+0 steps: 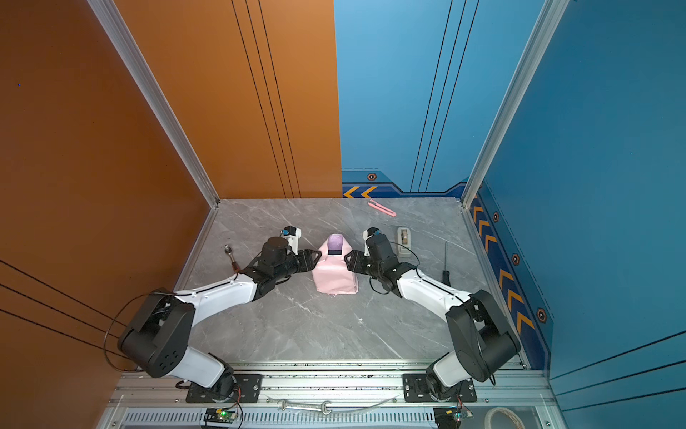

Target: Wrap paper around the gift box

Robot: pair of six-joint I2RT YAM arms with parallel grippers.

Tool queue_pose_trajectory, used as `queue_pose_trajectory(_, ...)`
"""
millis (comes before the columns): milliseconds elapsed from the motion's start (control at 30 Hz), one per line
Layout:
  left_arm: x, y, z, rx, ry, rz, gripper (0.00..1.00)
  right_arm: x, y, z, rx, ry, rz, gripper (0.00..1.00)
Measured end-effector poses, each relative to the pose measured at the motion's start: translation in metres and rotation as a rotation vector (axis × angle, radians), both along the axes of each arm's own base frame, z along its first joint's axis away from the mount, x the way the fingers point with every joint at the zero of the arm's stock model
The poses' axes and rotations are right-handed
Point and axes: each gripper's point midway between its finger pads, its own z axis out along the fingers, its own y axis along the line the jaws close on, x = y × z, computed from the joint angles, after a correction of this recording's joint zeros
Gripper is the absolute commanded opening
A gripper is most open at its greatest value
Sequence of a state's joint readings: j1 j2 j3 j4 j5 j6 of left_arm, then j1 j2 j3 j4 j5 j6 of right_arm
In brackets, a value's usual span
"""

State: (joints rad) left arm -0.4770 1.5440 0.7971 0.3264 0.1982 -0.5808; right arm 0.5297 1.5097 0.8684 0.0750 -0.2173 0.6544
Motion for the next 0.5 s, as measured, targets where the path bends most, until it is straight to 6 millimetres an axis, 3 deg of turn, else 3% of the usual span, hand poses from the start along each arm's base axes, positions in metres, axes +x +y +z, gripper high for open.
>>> queue_pose_trajectory(100,0.006,-0.007,-0.001,-0.014,-0.003,-0.050,0.53,0.000,0.000,-0.001,0.014,0.003,0.027,0.60)
queue_pose_trajectory(367,0.013,-0.025,0.002,-0.074,-0.034,-0.140,0.33,0.003,0.000,-0.002,0.039,0.001,0.106,0.61)
queue_pose_trajectory(500,0.006,-0.032,0.002,-0.110,-0.048,-0.132,0.26,0.003,-0.003,-0.001,0.034,0.008,0.146,0.62)
